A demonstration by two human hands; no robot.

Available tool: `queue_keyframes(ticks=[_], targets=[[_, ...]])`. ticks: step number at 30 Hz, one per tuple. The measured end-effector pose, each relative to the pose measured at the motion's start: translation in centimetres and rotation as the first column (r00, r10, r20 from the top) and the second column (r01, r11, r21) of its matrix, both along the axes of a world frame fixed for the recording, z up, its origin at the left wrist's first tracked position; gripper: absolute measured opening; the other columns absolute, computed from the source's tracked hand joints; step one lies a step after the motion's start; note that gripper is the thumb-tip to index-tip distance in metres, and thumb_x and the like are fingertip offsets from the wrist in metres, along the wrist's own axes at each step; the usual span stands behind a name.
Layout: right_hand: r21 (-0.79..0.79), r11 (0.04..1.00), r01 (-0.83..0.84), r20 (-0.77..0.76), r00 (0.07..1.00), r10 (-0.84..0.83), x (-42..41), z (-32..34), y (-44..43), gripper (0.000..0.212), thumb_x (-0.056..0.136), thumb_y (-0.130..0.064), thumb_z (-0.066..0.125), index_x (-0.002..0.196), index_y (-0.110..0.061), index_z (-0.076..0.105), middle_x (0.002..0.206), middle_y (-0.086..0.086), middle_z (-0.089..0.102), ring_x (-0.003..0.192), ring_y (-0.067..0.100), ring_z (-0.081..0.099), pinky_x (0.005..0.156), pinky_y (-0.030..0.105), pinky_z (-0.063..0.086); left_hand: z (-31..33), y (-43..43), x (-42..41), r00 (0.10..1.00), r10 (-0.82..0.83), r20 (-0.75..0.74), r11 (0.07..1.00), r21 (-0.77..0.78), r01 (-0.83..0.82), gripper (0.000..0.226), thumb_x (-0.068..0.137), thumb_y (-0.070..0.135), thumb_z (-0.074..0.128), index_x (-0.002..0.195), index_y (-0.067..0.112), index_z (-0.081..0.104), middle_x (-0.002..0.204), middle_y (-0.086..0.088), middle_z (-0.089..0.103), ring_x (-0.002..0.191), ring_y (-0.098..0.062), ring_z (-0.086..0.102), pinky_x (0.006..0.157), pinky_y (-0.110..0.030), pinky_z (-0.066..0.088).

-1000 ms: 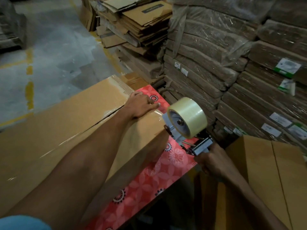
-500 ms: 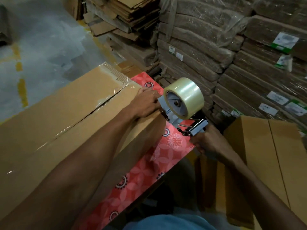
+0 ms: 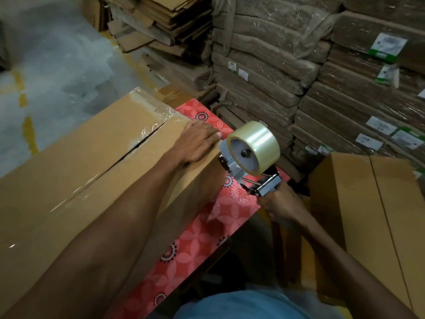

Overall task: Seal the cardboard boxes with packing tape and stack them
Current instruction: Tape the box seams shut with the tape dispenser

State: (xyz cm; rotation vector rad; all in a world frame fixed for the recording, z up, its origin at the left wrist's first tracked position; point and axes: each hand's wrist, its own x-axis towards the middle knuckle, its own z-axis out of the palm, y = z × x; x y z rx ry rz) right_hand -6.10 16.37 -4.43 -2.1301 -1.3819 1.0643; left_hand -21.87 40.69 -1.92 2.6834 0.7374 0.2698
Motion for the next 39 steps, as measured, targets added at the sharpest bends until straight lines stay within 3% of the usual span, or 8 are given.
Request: queue_keyframes(ticks=[4,8,16,22,27,33,36,39], targets=[[-0.132,0.913,0.387,-0.515,0.760,-0.397,-1.9,-0.6,0.4,0.025,0.082,0.008,0.057,0.062,-0.007,0.051,0.053,0.005,0.045,0.041,0.017,0.040,0.045,0.029,0.033,0.4,-0.3,-0.1,1.000,0.001,0.007,1.000,0.002,-0.001,0.030,0.105,0.040,0.028,0.090,0.029,0.052,0.089,0.006,0.053,0.094,-0.018,0.050,0.105,-0.041,0.028],[-0.384,0.772,0.506,-0.525,0.568,-0.634,-2.7,-4.5,-2.7,0.016,0.082,-0.004,0.058,0.071,-0.011,0.050,0.056,0.003,0.039,0.044,0.017,0.034,0.047,0.024,0.025,0.2,-0.3,0.2,0.998,0.034,-0.049,0.999,-0.008,-0.035,0.055,0.096,0.067,0.029,0.097,0.026,0.066,0.095,0.007,0.058,0.096,-0.012,0.046,0.110,-0.041,0.026],[-0.007,0.880,0.475,-0.102,0.875,-0.473,0.9,-6.6,1.9,0.015,0.090,-0.021,0.065,0.091,-0.006,0.067,0.082,0.008,0.059,0.077,0.027,0.061,0.065,0.029,0.036,0.5,-2.0,1.8,0.989,0.145,-0.023,0.979,0.149,-0.140,0.029,0.080,0.053,0.063,0.079,0.024,0.059,0.076,0.004,0.049,0.084,-0.020,0.044,0.092,-0.037,0.034],[-0.002,0.955,0.295,0.104,0.950,-0.293,2.7,-8.4,6.6,0.032,0.090,-0.014,0.070,0.118,-0.002,0.062,0.112,0.010,0.069,0.092,0.027,0.066,0.076,0.037,0.054,0.1,-2.5,1.9,0.980,0.192,-0.047,0.974,0.129,-0.185,0.033,0.084,0.055,0.064,0.085,0.023,0.059,0.090,-0.001,0.054,0.096,-0.021,0.050,0.110,-0.041,0.031],[-0.105,0.924,0.367,0.152,0.924,-0.350,2.0,-12.7,7.9,0.029,0.091,-0.028,0.072,0.104,-0.003,0.063,0.088,0.004,0.062,0.068,0.015,0.058,0.055,0.025,0.044,0.4,-3.3,1.8,0.966,0.252,-0.058,0.964,0.104,-0.245,0.029,0.086,0.053,0.067,0.088,0.030,0.049,0.104,0.000,0.047,0.115,-0.021,0.046,0.122,-0.043,0.019],[-0.137,0.962,0.235,0.396,0.904,-0.164,1.6,-9.3,8.6,0.021,0.092,-0.028,0.067,0.086,-0.008,0.064,0.086,0.007,0.065,0.073,0.020,0.060,0.068,0.033,0.055,0.5,-2.3,1.5,0.975,0.206,-0.079,0.977,-0.033,-0.209,0.054,0.075,0.075,0.066,0.099,0.026,0.065,0.116,0.002,0.059,0.120,-0.017,0.049,0.125,-0.046,0.013],[0.183,0.940,0.286,0.502,0.795,-0.340,2.3,-1.8,11.8,0.015,0.089,-0.014,0.058,0.093,-0.005,0.068,0.099,0.016,0.066,0.098,0.036,0.063,0.086,0.044,0.050,1.2,-0.9,0.1,0.945,0.308,0.107,0.944,-0.158,-0.290,0.063,0.089,0.073,0.050,0.130,0.026,0.059,0.137,0.005,0.057,0.127,-0.012,0.049,0.125,-0.048,0.006],[0.518,0.838,0.172,0.243,0.910,-0.337,0.4,4.4,17.1,0.016,0.094,-0.012,0.051,0.096,-0.007,0.067,0.093,0.007,0.063,0.086,0.023,0.061,0.075,0.037,0.052,1.4,3.2,-2.9,0.884,0.441,0.155,0.897,-0.091,-0.432,0.058,0.098,0.056,0.040,0.140,0.016,0.050,0.143,-0.008,0.053,0.131,-0.024,0.047,0.119,-0.050,0.024]])
